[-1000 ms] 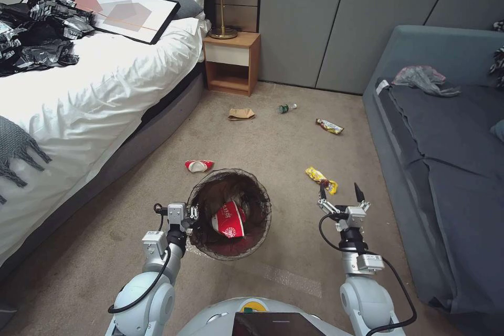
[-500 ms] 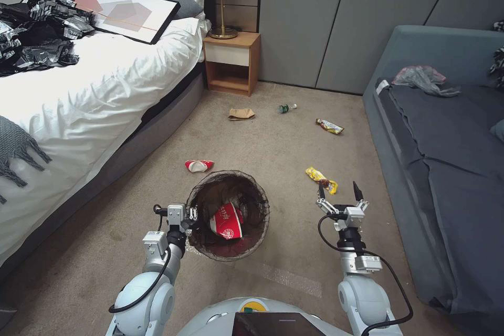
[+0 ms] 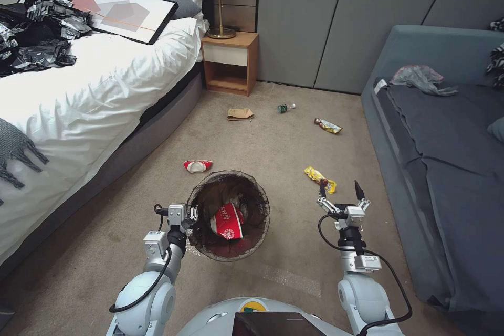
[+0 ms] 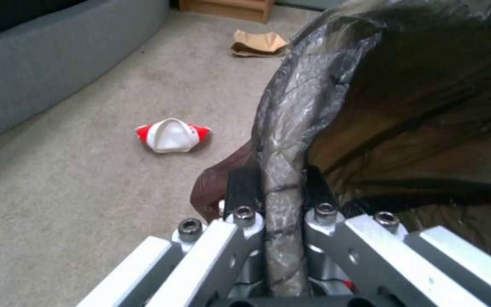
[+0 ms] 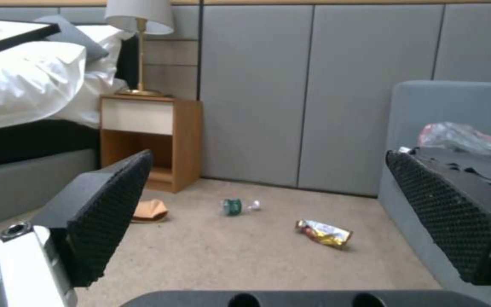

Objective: Pick up the trash bin, then pick up the garbage from the floor and place it into the trash bin.

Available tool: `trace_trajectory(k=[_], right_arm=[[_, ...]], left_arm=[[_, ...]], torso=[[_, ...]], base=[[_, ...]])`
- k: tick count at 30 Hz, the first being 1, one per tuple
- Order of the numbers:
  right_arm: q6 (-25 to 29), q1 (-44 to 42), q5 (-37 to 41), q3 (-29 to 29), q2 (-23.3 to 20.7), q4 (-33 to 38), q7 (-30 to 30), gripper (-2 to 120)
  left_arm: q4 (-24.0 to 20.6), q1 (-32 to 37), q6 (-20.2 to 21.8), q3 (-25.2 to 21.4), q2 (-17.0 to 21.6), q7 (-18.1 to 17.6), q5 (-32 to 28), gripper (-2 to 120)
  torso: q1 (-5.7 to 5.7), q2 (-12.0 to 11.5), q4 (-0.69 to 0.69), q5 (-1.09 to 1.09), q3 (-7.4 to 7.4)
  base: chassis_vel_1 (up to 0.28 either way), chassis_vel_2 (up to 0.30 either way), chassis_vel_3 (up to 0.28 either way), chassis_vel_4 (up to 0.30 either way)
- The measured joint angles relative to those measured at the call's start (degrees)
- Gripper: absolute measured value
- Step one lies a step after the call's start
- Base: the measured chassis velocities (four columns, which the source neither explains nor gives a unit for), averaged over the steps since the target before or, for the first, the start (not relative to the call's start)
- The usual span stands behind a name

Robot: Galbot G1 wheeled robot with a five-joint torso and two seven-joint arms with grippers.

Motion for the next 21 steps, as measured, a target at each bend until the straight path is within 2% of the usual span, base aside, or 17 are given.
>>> trace_trajectory(k=[14, 21], right_arm=[[1.4, 0.8, -1.7, 0.5, 0.4, -1.0, 0.3, 100], [1.4, 1.2, -2.0, 0.3, 0.3, -1.0, -0.1, 100]], left_arm=[[0.5, -0.2, -0.7, 0.0, -0.2, 0.7, 0.0, 2], [0.6, -0.1, -1.3, -0.2, -0.2, 0.8, -0.2, 2]], torso=[[0.00, 0.0, -0.03, 0.00, 0.00], [0.00, 0.0, 0.01, 0.00, 0.00]], base=[[-0.007, -0.009, -0.012, -0.009], [0.000, 0.000, 0.000, 0.000]])
